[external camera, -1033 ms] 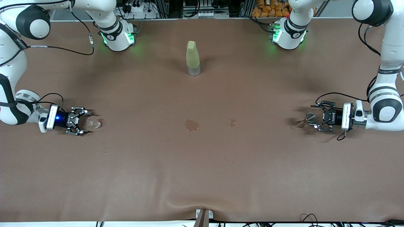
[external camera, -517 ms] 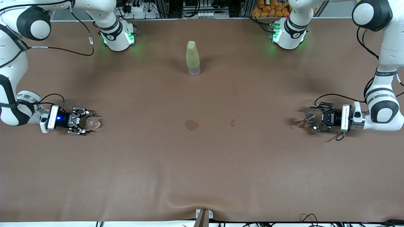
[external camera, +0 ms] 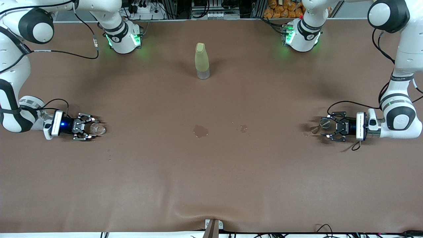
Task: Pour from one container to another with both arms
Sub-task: 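Lift the beaker with the right gripper while the left gripper lifts the jigger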
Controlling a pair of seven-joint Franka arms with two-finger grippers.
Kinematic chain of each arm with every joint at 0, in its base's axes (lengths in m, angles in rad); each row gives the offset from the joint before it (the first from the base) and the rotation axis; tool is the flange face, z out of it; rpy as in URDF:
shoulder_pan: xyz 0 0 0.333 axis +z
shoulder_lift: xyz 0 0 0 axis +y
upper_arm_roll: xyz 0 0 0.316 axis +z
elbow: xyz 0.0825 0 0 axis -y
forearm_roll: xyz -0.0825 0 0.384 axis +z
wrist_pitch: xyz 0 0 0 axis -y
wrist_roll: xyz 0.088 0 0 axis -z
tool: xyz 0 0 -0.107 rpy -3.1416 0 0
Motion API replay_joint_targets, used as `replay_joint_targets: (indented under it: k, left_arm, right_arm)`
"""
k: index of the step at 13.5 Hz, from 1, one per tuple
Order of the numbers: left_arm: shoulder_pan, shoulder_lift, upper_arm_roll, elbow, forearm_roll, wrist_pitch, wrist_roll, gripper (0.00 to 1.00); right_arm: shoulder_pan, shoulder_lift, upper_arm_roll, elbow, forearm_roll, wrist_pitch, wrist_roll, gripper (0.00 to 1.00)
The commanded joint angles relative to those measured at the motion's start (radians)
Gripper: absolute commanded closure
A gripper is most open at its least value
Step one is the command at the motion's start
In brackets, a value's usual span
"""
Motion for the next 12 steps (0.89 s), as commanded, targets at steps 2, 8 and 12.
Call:
replay_joint_targets:
  k: [2, 8, 12]
  left_arm:
    - [-0.015, 0.011, 0.003, 0.005, -0.033, 0.007, 0.021, 0.24]
    - [-0.018, 0.017, 0.003, 0.003, -0.039, 0.011, 0.021, 0.30]
    - [-0.018, 0.017, 0.003, 0.003, -0.039, 0.011, 0.021, 0.39]
  right_arm:
    - [-0.019, 0.036, 0.025, 0.046, 0.022, -0.022, -0.012, 0.28]
    - [-0.022, 0.037, 0.025, 0.055, 0.019, -0.032, -0.009, 0.45]
    - [-0.033, 0.037, 0.025, 0.054, 0.017, -0.041, -0.010, 0.54]
